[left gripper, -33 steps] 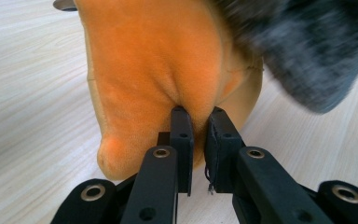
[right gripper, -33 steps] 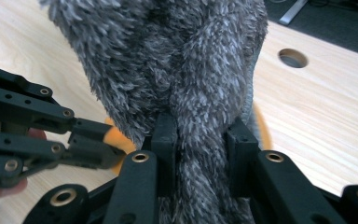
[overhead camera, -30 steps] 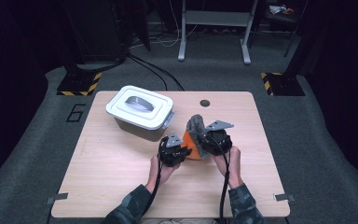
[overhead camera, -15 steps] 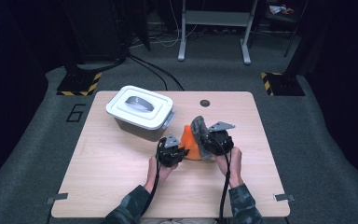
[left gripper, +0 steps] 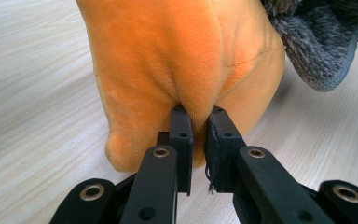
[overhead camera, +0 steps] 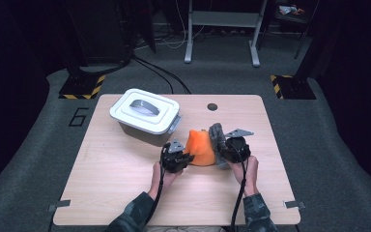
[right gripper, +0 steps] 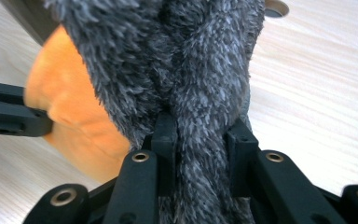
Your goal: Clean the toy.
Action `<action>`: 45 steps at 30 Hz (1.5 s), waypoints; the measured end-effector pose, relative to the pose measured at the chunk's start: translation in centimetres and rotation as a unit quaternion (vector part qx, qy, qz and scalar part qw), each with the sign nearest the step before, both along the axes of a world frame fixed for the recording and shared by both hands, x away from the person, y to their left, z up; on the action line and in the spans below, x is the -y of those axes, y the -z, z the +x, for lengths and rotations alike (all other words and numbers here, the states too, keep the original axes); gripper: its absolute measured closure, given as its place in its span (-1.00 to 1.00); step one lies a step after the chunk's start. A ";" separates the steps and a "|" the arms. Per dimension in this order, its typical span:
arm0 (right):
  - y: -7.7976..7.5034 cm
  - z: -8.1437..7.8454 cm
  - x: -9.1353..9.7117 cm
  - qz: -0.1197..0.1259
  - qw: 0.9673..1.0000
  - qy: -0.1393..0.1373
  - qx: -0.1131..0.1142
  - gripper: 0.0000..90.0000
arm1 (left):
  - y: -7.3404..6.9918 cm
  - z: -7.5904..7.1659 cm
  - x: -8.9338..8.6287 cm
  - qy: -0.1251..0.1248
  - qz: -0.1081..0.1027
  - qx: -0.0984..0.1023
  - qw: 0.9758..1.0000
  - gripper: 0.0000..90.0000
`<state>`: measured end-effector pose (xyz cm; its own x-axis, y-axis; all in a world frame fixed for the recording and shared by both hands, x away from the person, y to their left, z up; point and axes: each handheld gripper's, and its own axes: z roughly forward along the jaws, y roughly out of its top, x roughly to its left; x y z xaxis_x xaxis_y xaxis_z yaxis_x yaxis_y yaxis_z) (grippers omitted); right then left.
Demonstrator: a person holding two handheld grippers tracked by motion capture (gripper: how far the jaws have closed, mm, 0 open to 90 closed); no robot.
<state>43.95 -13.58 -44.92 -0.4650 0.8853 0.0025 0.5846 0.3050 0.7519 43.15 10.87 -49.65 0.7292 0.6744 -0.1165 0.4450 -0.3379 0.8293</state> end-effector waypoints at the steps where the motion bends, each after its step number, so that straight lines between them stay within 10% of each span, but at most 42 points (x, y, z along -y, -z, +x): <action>1: 0.1 0.0 0.2 -0.002 1.000 0.000 -0.001 0.56 | 0.0 0.0 0.0 -0.001 -0.002 0.000 1.000 0.82; 26: 5.3 2.5 1.7 -0.003 0.995 0.039 -0.087 0.57 | 0.4 0.2 -0.5 -0.006 -0.004 -0.007 1.000 0.82; 36: 0.9 0.4 2.5 0.006 0.999 0.045 -0.018 0.57 | 0.5 0.1 -0.7 -0.007 -0.012 -0.003 1.000 0.82; 45: -3.4 -1.3 -2.9 -0.020 0.999 -0.032 0.032 0.56 | 0.6 0.0 -0.7 -0.006 -0.013 -0.002 1.000 0.82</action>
